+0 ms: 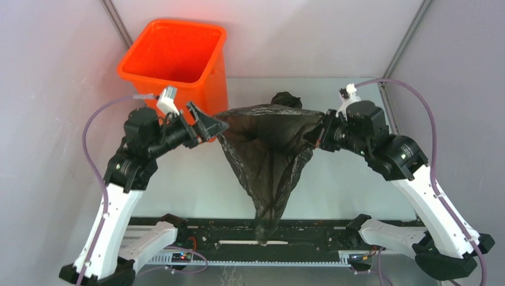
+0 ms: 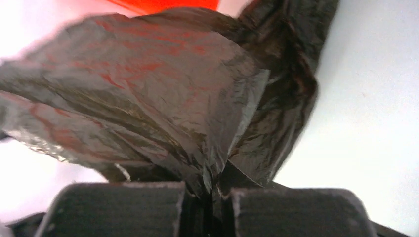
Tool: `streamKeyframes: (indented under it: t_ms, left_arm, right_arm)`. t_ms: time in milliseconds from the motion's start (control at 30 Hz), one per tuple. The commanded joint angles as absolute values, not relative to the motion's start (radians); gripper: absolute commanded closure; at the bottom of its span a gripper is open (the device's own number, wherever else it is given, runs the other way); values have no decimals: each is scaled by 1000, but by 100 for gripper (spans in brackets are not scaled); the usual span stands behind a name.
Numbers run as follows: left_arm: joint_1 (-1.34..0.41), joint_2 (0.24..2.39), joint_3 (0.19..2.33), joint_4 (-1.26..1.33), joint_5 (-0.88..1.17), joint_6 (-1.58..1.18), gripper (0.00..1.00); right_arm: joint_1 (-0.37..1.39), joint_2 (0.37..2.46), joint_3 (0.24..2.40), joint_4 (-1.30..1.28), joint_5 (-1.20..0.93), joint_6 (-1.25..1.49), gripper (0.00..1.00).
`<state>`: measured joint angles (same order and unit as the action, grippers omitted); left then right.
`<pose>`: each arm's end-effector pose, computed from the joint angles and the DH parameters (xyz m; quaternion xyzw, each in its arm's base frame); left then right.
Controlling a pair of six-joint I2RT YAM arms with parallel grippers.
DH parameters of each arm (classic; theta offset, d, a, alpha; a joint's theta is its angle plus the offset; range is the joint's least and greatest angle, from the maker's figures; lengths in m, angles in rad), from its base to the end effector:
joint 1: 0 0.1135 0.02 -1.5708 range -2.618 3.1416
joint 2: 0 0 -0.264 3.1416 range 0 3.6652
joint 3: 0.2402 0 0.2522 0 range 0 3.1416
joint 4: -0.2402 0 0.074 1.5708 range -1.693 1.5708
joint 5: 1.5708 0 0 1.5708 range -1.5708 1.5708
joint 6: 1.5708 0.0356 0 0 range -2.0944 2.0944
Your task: Put the trash bags into the trash bin
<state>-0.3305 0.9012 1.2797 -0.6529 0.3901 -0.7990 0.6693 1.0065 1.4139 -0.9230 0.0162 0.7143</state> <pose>0.1512 -0.0662 0.4378 -0.0677 0.7879 -0.4475 0.4176 0.1378 0.1083 0.4347 0.0235 0.8637 0.3158 0.3922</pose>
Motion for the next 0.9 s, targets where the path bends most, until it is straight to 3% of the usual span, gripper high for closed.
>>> streamKeyframes:
  t_ms: [0,233,400,567,733,867]
  left_arm:
    - [-362,740,1189,-741,498,-793,0]
    - [-629,589,1054,-692,306,-950,0]
    - [-651,650,1036,-626,248,-967,2]
    - [-670,885,1071,-431,340,-973,7]
    - [-740,1208,1203,-276,378,-984,2]
    - [-739,1439,1236,-89,404,-1084,8]
  right_arm:
    - [605,1100,1557,-859,-81,765,100]
    - [581,1237,1682,-803,-115,826,100]
    - [566,1297,1772,-830,-120,795,100]
    - [524,1256,1762,-856,-139,771,100]
    - [480,1170,1695,-863,-155,765,100]
    - [462,1092,1607,-877,-158,766,100]
